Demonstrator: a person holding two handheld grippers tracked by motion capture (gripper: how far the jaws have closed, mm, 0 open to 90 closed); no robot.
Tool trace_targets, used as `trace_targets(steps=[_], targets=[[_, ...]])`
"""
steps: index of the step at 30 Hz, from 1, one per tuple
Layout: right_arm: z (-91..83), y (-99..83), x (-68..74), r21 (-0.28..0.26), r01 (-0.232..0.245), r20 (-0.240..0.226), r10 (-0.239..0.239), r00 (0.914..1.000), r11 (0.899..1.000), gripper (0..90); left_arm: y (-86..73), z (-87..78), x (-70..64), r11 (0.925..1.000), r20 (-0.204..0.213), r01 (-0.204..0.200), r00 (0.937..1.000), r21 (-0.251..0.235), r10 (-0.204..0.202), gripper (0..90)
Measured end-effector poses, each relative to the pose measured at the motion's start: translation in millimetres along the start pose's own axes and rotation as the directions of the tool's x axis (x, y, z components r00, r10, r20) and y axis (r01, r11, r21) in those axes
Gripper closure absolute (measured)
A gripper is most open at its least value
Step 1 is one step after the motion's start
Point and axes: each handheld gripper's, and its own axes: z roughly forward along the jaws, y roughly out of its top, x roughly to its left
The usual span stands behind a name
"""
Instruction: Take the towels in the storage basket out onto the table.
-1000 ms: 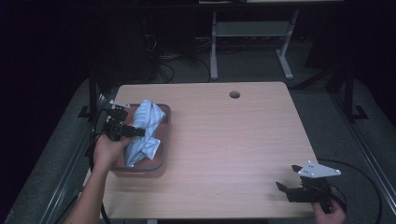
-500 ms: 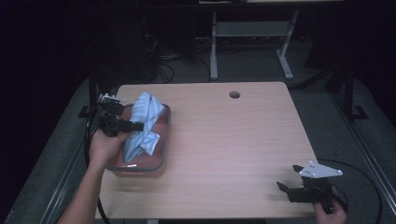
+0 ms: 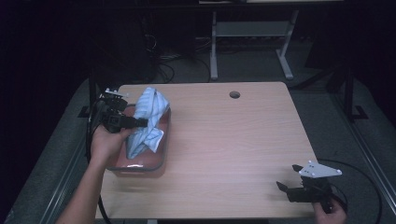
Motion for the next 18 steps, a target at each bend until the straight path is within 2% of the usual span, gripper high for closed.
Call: trace_targets(steps=[9,18], targets=[[0.7,0.6,0.0,-0.003,0.006,-0.001,-0.006,1.0000,1.000,13.9,6.9,-6.5,-8.8,0.9997,0.019,-0.016,0.9997,-0.019,0.016,61.7],[1.1,0.9,0.1,-0.003,0.003,0.000,-0.003,1.0000,1.000,13.9,13.3,-6.0,-18.4,0.9992,0.045,-0.031,0.9985,-0.025,0.032,61.7]])
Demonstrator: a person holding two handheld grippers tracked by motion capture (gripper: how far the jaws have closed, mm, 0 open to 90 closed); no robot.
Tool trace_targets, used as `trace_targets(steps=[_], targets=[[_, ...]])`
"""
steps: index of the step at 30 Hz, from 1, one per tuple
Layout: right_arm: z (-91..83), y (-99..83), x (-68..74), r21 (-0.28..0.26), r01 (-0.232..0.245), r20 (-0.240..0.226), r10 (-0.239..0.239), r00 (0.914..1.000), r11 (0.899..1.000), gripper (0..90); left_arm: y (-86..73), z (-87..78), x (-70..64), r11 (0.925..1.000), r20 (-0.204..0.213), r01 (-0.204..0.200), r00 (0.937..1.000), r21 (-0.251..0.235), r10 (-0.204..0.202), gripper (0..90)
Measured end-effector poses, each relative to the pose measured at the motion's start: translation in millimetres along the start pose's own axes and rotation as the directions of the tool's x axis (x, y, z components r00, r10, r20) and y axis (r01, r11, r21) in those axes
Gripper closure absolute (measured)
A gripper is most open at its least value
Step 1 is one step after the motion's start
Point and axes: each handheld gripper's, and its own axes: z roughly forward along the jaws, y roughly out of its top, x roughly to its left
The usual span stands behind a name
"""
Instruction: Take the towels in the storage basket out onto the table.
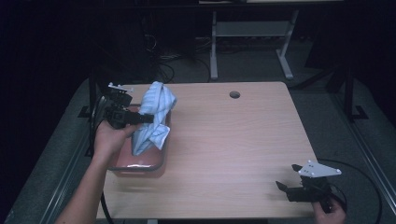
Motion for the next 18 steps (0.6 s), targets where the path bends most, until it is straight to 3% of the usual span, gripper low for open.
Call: trace_targets(steps=[14,18], targets=[[0.1,0.0,0.3,-0.001,-0.004,-0.003,0.004,1.0000,1.000,13.9,11.6,5.8,-18.1,0.9989,0.020,-0.046,0.9987,0.012,0.046,61.6],[-0.2,-0.7,-0.1,-0.002,-0.002,-0.003,0.002,1.0000,1.000,13.9,13.6,11.4,-21.4,0.9990,0.032,-0.043,0.9986,0.013,0.042,61.6]])
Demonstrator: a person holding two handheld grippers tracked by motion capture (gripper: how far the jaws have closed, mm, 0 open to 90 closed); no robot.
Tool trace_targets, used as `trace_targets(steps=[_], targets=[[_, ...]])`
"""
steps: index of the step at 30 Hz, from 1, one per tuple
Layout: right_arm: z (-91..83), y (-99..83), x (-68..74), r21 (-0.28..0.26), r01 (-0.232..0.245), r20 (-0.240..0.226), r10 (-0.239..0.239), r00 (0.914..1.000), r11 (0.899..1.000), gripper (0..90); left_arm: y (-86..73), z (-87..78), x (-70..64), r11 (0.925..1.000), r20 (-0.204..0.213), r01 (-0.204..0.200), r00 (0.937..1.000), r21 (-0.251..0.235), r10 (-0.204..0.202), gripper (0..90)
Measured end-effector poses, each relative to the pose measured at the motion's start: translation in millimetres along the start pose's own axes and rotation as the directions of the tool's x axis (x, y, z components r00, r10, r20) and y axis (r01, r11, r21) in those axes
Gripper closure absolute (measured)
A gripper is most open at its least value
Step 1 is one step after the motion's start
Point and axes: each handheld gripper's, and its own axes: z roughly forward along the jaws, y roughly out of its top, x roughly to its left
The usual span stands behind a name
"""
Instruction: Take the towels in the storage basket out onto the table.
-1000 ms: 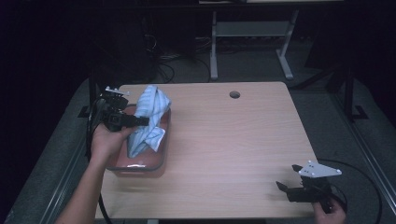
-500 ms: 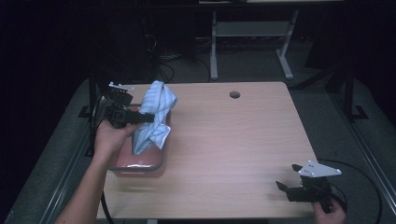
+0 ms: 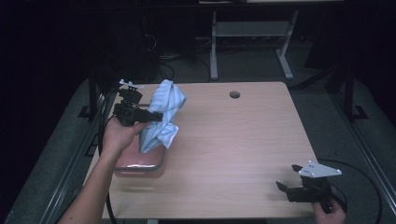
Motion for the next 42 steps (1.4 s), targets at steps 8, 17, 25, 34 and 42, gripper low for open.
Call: trace_targets(steps=[8,17,25,34,42], targets=[[-0.8,-0.7,-0.6,0.004,-0.008,-0.003,0.008,1.0000,1.000,13.9,6.9,7.4,-9.6,0.9998,0.016,-0.015,0.9998,0.012,0.015,61.6],[-0.4,0.7,-0.2,-0.001,-0.001,0.000,0.001,1.0000,1.000,13.9,17.4,11.1,-22.3,0.9992,0.027,-0.041,0.9988,0.006,0.041,61.4],[-0.2,1.5,0.1,-0.001,-0.009,-0.004,0.009,1.0000,1.000,13.9,23.2,20.6,-33.4,0.9981,0.047,-0.059,0.9972,0.017,0.058,61.4],[-0.7,1.7,-0.6,-0.007,0.000,-0.002,0.000,1.0000,1.000,13.9,29.1,27.1,-40.9,0.9974,0.058,-0.070,0.9959,0.017,0.069,61.4],[-1.0,1.9,-1.2,-0.008,-0.004,-0.004,0.004,1.0000,1.000,13.9,35.9,33.2,-49.8,0.9960,0.074,-0.087,0.9936,0.023,0.085,61.4]])
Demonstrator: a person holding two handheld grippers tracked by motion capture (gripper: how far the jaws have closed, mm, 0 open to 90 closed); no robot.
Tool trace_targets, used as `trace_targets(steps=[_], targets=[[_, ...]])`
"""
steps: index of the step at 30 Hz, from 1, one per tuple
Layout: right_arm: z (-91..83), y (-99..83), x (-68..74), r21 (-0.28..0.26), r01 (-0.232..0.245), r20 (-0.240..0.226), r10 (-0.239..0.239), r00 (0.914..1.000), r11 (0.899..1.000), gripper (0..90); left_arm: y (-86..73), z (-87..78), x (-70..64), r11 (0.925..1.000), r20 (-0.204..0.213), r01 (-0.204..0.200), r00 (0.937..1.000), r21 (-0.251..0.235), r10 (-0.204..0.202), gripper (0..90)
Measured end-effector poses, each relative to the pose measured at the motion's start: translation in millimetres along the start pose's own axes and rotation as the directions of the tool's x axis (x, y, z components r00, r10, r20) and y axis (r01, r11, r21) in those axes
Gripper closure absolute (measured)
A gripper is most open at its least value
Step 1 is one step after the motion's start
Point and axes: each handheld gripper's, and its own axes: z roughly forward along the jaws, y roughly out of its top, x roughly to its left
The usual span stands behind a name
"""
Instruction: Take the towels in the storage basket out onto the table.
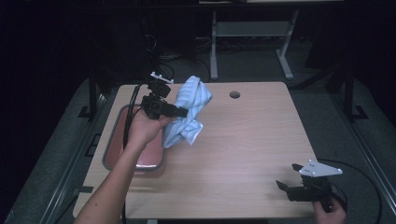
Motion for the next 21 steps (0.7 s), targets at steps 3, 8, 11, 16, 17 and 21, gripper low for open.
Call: trace_targets(steps=[3,8,11,16,17,21], targets=[[-0.2,-0.6,-0.8,-0.003,-0.003,0.001,0.003,1.0000,1.000,13.9,2.4,4.2,-4.1,0.9999,0.005,-0.009,0.9999,0.005,0.009,61.4],[-0.5,-0.3,-0.9,-0.004,-0.005,-0.001,0.005,1.0000,1.000,13.9,5.8,13.6,-11.4,0.9995,0.017,-0.026,0.9995,0.016,0.026,61.4],[-0.7,-0.5,-1.2,-0.007,0.000,-0.001,0.000,1.0000,1.000,13.9,7.9,18.6,-14.9,0.9994,0.027,-0.027,0.9993,0.019,0.027,61.4],[0.2,-0.1,-1.2,-0.008,-0.001,-0.006,0.001,1.0000,1.000,13.9,10.9,27.6,-19.1,0.9990,0.040,-0.033,0.9987,0.029,0.032,61.4],[0.4,0.1,-1.0,-0.005,-0.005,-0.008,0.005,1.0000,1.000,13.9,11.3,29.0,-19.3,0.9989,0.042,-0.036,0.9985,0.028,0.035,61.4],[0.1,0.1,-1.4,-0.007,-0.001,-0.007,0.001,1.0000,1.000,13.9,12.3,37.1,-21.0,0.9988,0.048,-0.033,0.9984,0.036,0.031,61.4]])
